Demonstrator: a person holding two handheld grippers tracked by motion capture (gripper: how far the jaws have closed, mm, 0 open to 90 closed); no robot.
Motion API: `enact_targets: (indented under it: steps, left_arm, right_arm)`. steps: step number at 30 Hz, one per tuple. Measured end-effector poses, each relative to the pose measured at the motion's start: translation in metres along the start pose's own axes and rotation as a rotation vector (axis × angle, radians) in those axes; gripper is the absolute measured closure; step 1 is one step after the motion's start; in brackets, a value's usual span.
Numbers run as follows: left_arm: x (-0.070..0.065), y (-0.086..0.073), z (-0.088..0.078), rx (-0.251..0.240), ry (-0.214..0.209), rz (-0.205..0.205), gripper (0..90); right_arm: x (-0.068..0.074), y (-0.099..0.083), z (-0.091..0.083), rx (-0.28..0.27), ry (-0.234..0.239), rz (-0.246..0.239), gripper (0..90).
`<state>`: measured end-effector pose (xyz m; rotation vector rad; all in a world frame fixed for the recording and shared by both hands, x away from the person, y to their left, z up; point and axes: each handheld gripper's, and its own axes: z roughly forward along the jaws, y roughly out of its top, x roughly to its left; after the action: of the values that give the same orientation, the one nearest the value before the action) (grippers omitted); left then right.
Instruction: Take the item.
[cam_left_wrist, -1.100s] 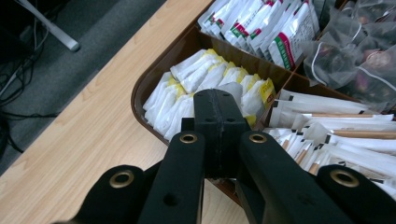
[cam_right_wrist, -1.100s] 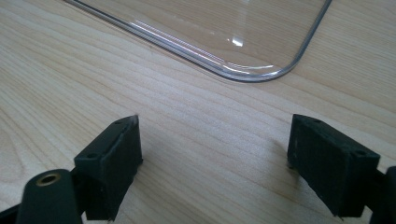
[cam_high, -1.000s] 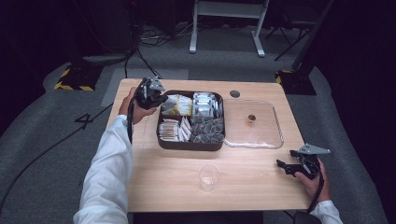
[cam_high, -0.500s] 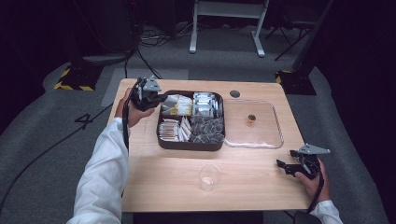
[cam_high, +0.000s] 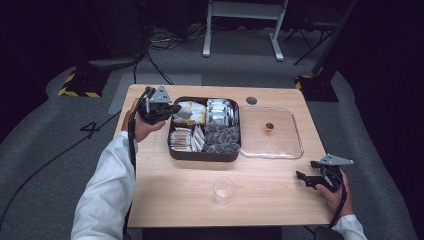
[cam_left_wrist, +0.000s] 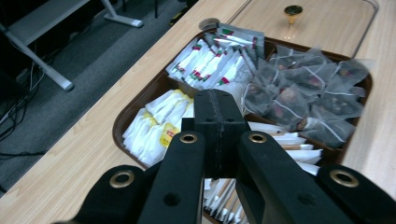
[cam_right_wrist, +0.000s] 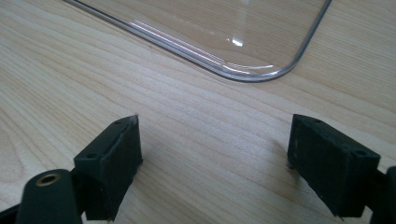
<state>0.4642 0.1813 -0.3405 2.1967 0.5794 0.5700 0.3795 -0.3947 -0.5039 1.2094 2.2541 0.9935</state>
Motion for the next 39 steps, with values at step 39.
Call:
enact_targets:
  steps: [39]
  left_arm:
    - [-0.105,0.013,-0.02,-0.1,-0.227,0.117,90.0]
  right_arm:
    - [0.0,0.0,0.0,0.0,0.0,0.001,17.7]
